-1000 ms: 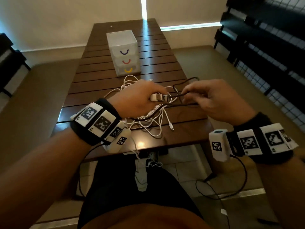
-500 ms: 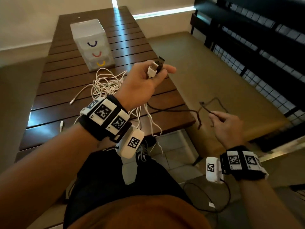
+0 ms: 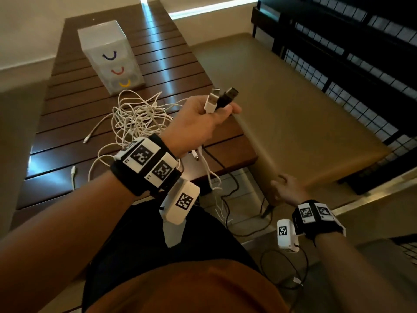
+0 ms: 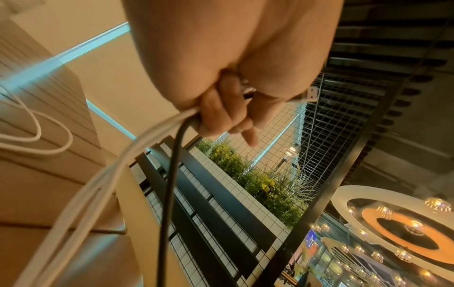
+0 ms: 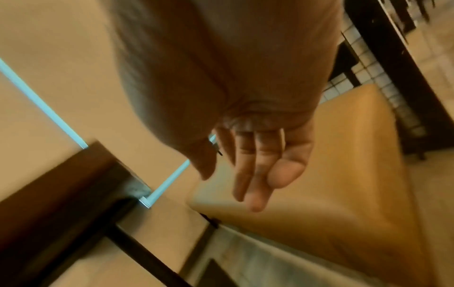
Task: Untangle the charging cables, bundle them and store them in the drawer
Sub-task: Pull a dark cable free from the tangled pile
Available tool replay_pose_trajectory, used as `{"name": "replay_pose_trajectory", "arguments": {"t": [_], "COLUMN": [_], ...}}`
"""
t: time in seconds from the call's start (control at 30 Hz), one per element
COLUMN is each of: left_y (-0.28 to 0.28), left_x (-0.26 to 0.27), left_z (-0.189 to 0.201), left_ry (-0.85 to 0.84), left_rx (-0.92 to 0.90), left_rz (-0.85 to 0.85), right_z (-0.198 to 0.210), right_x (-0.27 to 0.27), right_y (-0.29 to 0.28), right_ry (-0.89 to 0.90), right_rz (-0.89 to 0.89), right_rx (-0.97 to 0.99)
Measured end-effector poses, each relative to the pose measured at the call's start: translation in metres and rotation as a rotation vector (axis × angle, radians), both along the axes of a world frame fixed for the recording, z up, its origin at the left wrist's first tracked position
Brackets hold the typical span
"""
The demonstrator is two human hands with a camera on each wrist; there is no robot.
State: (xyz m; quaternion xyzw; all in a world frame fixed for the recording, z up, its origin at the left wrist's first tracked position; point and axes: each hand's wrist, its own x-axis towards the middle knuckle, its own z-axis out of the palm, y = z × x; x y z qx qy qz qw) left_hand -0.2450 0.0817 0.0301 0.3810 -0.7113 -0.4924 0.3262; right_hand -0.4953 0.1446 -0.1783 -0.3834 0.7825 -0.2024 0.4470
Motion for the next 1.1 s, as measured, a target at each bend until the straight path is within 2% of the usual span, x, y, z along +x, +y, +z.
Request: {"name": "replay_pose_trajectory", "arguments": {"t": [0.07, 0.1, 0.2, 0.23, 0.3, 0.4, 0.47, 0.5, 0.63, 0.73, 0.83, 0.97, 1.1], "left_y": [0.001, 0.002, 0.007, 0.009, 0.009, 0.007, 0.005, 0.004, 0.003, 0.001, 0.005, 0.006, 0.007], "left_x": [-0.008, -0.013, -0.031, -0.035, -0.042, -0.043, -0.039, -0.036, -0.033, -0.031, -0.031, -0.034, -0.037], "left_z": [-0.005, -0.008, -0.018, -0.021, -0.025, -0.023, -0.022, -0.021, -0.012, -0.007, -0.009, -0.006, -0.015], "left_ry": [0.082, 0.112, 0.212, 0.248, 0.322, 0.413, 0.407, 0.383, 0.303, 0.248, 0.166, 0.06, -0.042], "left_rx": [0.095, 0.145, 0.271, 0.306, 0.357, 0.381, 0.383, 0.382, 0.358, 0.268, 0.166, 0.124, 0.2], "left_rz": [0.014, 0.028, 0.051, 0.044, 0.016, 0.001, 0.006, 0.01, 0.028, -0.007, -0.021, -0.011, -0.078], "right_z": [0.03, 0.047, 0.089, 0.097, 0.098, 0.082, 0.064, 0.055, 0.003, -0.03, -0.052, -0.06, -0.015], "right_x": [0.018, 0.027, 0.046, 0.053, 0.067, 0.079, 0.076, 0.073, 0.062, 0.055, 0.051, 0.047, 0.031], "right_y": [0.001, 0.001, 0.003, 0.003, -0.002, -0.002, -0.002, -0.003, -0.009, -0.006, -0.005, 0.009, -0.009], "right_ry": [-0.276, -0.353, -0.48, -0.461, -0.388, -0.498, -0.601, -0.592, -0.112, 0.024, 0.156, 0.423, 0.393], "right_rz": [-0.035, 0.01, 0.347, 0.448, 0.497, 0.409, 0.338, 0.327, 0.398, 0.422, 0.539, 0.771, 0.903], "right_rx": [-0.207, -0.321, -0.527, -0.527, -0.533, -0.533, -0.464, -0.435, -0.299, -0.18, -0.025, 0.215, 0.192]}}
